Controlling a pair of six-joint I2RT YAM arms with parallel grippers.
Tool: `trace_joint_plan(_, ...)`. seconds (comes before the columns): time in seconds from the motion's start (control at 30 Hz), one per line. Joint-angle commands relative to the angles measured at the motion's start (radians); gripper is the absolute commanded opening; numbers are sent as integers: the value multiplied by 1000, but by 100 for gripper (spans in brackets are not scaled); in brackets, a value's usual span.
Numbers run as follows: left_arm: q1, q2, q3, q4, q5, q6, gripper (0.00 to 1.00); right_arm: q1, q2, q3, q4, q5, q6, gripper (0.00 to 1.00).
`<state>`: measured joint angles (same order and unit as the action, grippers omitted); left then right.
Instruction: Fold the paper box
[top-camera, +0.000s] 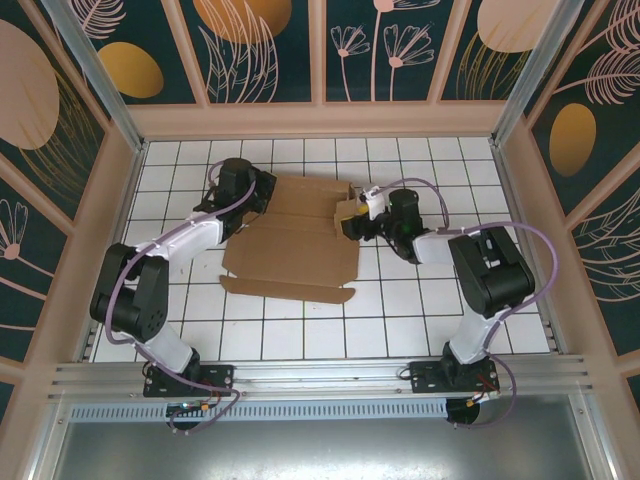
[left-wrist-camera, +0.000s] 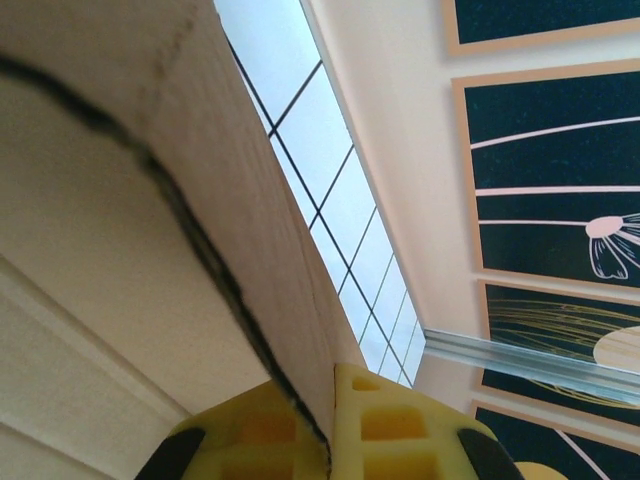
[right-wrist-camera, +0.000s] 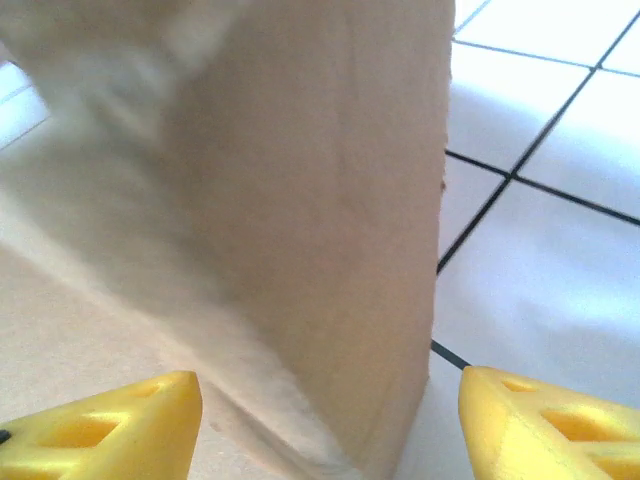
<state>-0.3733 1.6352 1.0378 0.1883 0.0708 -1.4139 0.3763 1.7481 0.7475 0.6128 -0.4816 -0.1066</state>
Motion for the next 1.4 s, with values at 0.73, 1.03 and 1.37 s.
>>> trace_joint_plan(0.73,-5,1,-127,31,57,-17,0,150,129,89,186,575,-178,71)
trace_joint_plan(1.03,-6,6,-98,-31,21,2,0,147,125,108,123,620,-143,49)
trace_joint_plan(1.37,-6,-11,-92,-45,26,-19,0,160,129,107,31,688,-120,34)
